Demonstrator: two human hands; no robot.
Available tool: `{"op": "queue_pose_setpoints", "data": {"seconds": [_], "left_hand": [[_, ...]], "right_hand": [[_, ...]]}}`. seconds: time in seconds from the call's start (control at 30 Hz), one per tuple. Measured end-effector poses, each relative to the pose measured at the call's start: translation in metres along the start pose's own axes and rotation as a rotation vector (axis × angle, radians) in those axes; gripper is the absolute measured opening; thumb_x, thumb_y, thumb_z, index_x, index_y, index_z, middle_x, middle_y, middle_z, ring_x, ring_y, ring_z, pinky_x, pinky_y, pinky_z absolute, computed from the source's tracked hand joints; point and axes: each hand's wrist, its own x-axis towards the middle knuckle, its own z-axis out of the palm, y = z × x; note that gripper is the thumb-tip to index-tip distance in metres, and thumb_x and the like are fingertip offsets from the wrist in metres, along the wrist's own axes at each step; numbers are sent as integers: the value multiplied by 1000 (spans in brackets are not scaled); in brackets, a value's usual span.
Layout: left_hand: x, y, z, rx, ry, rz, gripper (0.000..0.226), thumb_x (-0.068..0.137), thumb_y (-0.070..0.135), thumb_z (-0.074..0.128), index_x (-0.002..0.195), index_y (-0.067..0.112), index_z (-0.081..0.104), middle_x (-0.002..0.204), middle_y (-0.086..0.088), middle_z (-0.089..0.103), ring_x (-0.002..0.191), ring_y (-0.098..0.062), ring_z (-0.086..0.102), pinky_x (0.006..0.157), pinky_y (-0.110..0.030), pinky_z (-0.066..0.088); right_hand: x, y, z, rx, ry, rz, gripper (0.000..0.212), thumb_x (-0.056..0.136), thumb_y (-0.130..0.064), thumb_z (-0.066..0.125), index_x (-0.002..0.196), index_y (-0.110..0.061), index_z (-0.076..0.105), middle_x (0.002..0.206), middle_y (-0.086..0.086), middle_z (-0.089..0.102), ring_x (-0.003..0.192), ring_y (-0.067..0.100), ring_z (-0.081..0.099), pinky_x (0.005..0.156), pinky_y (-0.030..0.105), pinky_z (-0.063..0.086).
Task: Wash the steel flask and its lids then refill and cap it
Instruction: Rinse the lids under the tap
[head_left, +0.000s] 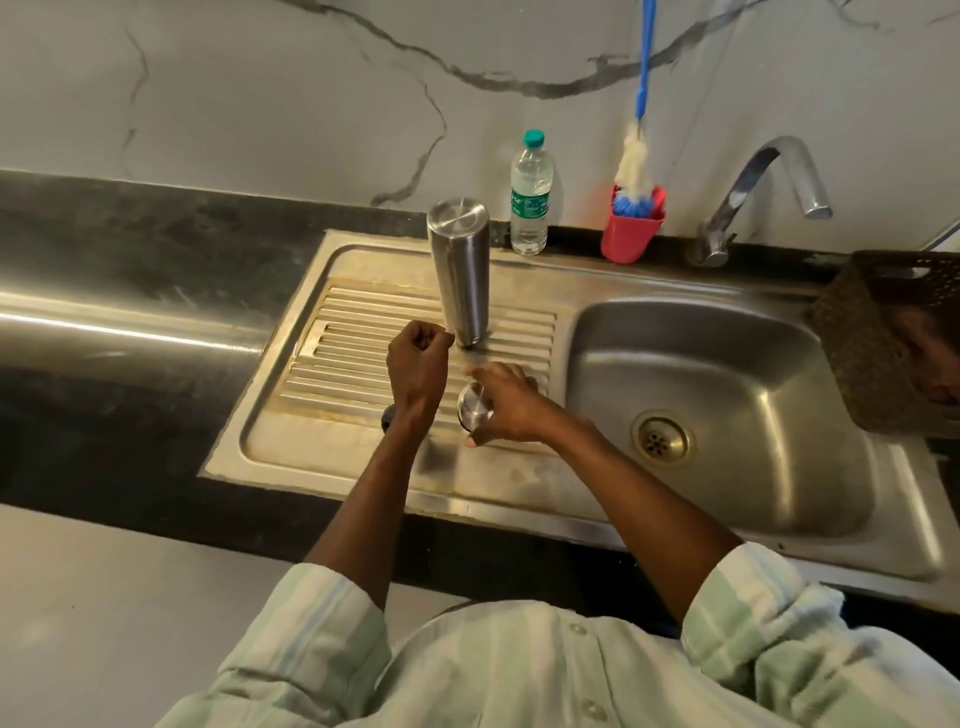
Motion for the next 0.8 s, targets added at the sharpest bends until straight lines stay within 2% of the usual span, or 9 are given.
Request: {"op": "queue_pose_setpoints", "data": {"seconds": [0.07,0.17,0.2,0.27,0.37,0.47,0.63,0.7,0.8], "left_hand": [[-6,1,6,2,12,-1,15,77,22,67,65,18,59,59,-1,55,59,-16,49,60,-46,47],[-15,6,20,-11,16,19,16,79,21,67,66,17,60,59,0,54,59,-15,48,60,-45,46],[-18,8,26,-25,16,26,16,79,21,67,67,13,60,59,-1,53,59,-15,47,60,-42,44],[-26,15,43,-75,16,18,18,81,20,69,66,14,60,59,2,51,59,-15,45,60,-38,41],[-36,26,81,-119,2,-28,19,82,19,70,65,25,62,57,10,54,60,-13,48,61,-35,42],[-52,33,143,-51,-98,-23,11,85,18,68,74,17,66,63,6,60,62,-10,52,63,-31,45],[-67,58,255,118,-346,93,19,91,25,66,74,20,60,68,9,59,62,1,48,62,-21,40],[-60,71,293,176,-423,129,15,93,26,65,79,21,60,73,7,61,65,-3,52,63,-23,41],[-43,90,344,255,-470,174,16,93,28,66,88,13,65,80,-2,66,70,-12,56,66,-27,44]], "right_hand": [[0,1,6,20,53,-32,81,71,-26,82,143,-19,45,142,7,46,132,26,35,104,36,34],[-6,8,5,223,168,-28,43,69,-24,77,109,-18,66,108,5,66,99,22,59,83,34,49],[-12,11,0,307,215,-5,42,67,-28,76,106,-19,65,104,4,67,94,20,62,80,35,53],[-32,24,-22,451,294,47,58,70,-30,79,122,-17,56,111,1,64,98,17,61,82,29,51],[-66,71,-58,553,406,146,60,73,-15,83,125,-15,53,108,-4,58,95,11,56,74,18,43],[-100,130,-98,584,576,270,64,67,-11,84,125,-20,58,109,-2,61,96,14,58,76,18,44],[-132,205,-161,597,721,385,69,73,-13,79,135,-20,50,119,-2,56,104,13,53,84,23,42],[-135,225,-180,594,751,400,67,73,-15,80,133,-18,50,116,-3,55,102,13,53,82,24,42],[-131,251,-200,601,744,359,67,69,-14,83,129,-20,54,115,1,59,104,18,58,83,25,46]]}}
